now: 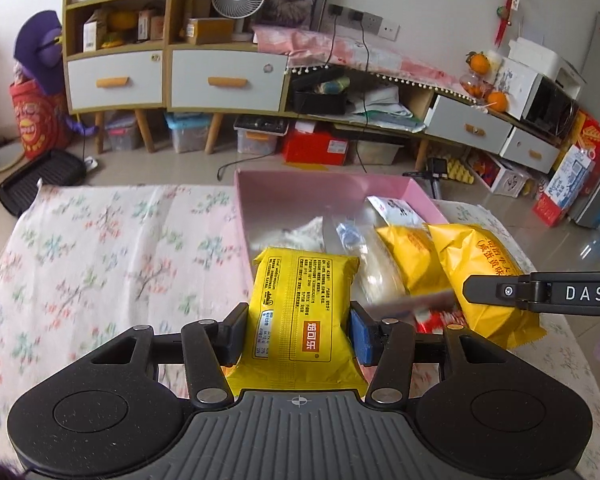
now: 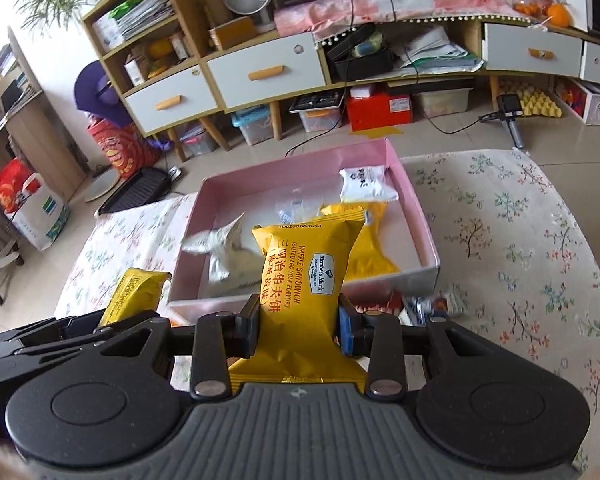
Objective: Organize snacks
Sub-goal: 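Carry both yellow packs over the pink box and open both tools to release, then withdraw both open tools from the box back over the remaining snacks, then grasp the gold-wrapped bar with the left tool while the right tool grasps the white printed bag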
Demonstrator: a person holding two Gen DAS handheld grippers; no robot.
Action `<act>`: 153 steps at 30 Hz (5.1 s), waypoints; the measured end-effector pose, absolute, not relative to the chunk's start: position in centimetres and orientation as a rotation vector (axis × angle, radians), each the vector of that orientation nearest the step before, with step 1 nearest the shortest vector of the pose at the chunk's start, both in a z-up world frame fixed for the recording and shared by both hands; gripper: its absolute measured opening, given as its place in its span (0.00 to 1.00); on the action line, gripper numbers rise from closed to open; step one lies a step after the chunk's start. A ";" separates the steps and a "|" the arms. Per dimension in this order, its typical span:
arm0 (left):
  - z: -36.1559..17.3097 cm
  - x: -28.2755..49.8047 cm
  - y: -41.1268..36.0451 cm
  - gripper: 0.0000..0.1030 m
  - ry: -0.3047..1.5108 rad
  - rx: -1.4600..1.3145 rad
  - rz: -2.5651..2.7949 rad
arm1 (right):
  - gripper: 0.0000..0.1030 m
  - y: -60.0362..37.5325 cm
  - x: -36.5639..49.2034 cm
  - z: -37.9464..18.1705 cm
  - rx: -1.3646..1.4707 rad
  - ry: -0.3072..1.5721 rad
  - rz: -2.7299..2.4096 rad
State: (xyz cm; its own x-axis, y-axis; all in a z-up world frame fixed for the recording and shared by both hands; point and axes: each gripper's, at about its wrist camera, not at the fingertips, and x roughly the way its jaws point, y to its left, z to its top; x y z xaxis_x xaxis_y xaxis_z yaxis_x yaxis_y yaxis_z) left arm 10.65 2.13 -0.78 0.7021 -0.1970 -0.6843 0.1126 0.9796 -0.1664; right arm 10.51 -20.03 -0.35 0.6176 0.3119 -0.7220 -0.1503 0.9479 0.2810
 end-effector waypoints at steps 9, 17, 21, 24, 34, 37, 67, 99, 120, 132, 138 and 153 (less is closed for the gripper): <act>-0.9 17.2 0.9 0.48 0.748 -0.102 -0.165 | 0.33 -19.1 14.9 -0.5 0.236 0.842 0.293; -1.6 21.6 -0.1 0.48 0.731 -0.065 -0.154 | 0.33 -18.9 17.7 -1.6 0.252 0.856 0.282; -2.2 22.8 -0.5 0.48 0.740 -0.041 -0.149 | 0.33 -18.7 18.4 -2.1 0.244 0.853 0.278; -3.0 23.3 -0.6 0.48 0.755 -0.025 -0.143 | 0.33 -18.4 18.8 -2.3 0.233 0.861 0.275; -4.5 23.7 0.0 0.54 0.788 -0.023 -0.138 | 0.35 -17.8 19.3 -2.7 0.179 0.863 0.261; -4.2 23.6 -0.1 0.68 0.770 -0.021 -0.141 | 0.43 -17.9 19.3 -2.5 0.190 0.850 0.251; -0.6 17.2 0.7 0.89 0.772 -0.032 -0.147 | 0.83 -20.1 15.2 0.5 0.171 0.806 0.214; 0.8 5.6 1.8 0.97 0.794 0.013 -0.171 | 0.99 -21.0 6.5 0.9 0.104 0.799 0.233; -2.2 0.6 3.1 0.98 0.786 0.052 -0.239 | 1.00 -21.0 2.8 -2.0 0.003 0.782 0.292; -6.8 -1.3 5.6 0.97 0.817 0.117 -0.338 | 1.00 -22.1 1.3 -4.9 -0.097 0.715 0.320; -7.8 -1.3 5.4 0.97 0.839 0.132 -0.366 | 1.00 -21.9 1.7 -6.1 -0.127 0.717 0.323; -9.0 -0.2 5.2 0.84 0.872 0.177 -0.376 | 1.00 -21.6 4.1 -8.9 -0.178 0.721 0.271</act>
